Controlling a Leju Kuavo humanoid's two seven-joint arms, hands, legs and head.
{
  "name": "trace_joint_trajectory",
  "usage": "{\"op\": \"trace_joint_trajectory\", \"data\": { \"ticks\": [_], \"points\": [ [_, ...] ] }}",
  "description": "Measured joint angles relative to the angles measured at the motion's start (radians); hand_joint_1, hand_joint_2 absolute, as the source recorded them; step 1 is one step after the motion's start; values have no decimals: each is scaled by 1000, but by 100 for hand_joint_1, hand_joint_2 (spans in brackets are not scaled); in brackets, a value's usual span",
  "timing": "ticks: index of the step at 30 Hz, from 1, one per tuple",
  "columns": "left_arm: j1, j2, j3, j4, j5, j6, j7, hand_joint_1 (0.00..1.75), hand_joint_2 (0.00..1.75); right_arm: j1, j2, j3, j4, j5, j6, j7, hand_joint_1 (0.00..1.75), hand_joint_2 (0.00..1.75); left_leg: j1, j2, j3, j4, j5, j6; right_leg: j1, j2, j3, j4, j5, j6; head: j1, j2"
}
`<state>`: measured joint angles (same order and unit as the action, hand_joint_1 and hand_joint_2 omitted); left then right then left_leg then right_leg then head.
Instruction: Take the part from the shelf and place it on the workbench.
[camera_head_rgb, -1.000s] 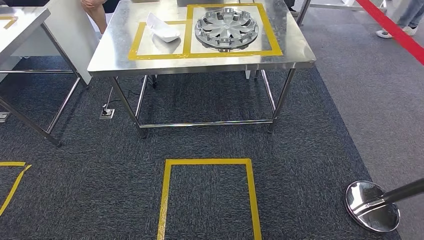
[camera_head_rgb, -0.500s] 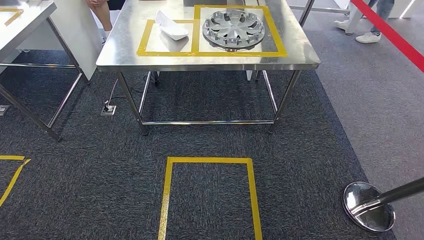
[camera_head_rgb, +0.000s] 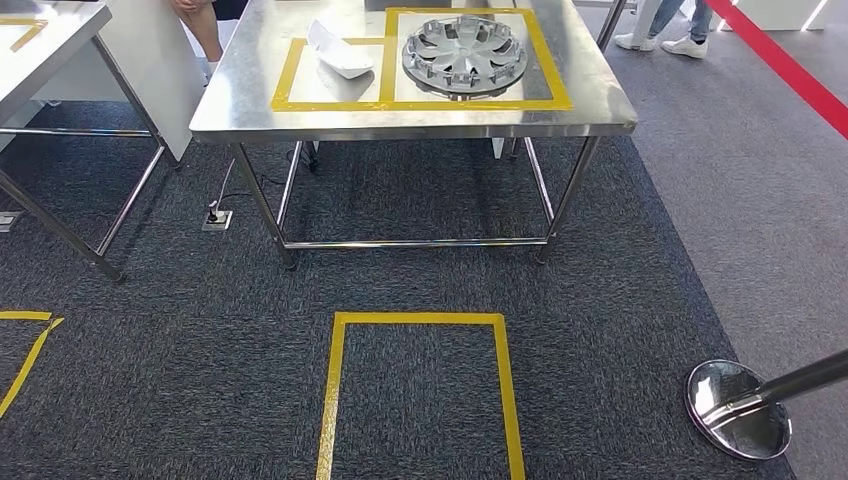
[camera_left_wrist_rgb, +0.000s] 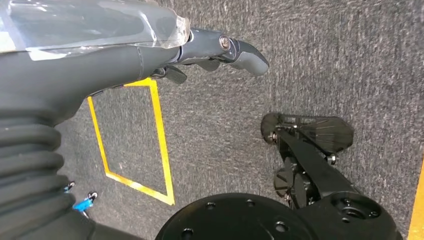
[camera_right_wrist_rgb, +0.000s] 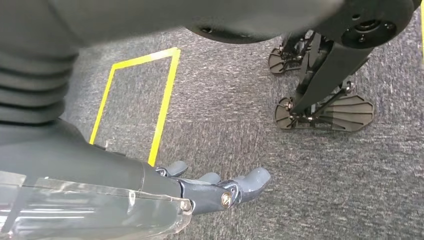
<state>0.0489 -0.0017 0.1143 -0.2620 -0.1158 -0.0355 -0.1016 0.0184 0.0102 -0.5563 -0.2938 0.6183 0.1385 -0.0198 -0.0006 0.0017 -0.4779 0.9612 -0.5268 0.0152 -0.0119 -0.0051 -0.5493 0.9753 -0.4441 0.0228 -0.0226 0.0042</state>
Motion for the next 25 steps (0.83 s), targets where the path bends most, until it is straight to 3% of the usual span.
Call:
{"op": "trace_joint_trajectory", "data": {
  "ticks": [17,25],
  "points": [
    [60,-1,-68,-91,89,26,75,0,0,88,-4,397,-58,-479,-106,15,0,0,2,0,-3,0,2,-3,2,0,-4,3,0,0,0,0],
    [75,-1,-86,-114,115,36,96,0,0,108,-6,500,-73,-613,-137,20,0,0,2,0,-3,0,2,-3,2,0,-4,3,0,0,0,0]
  ]
}}
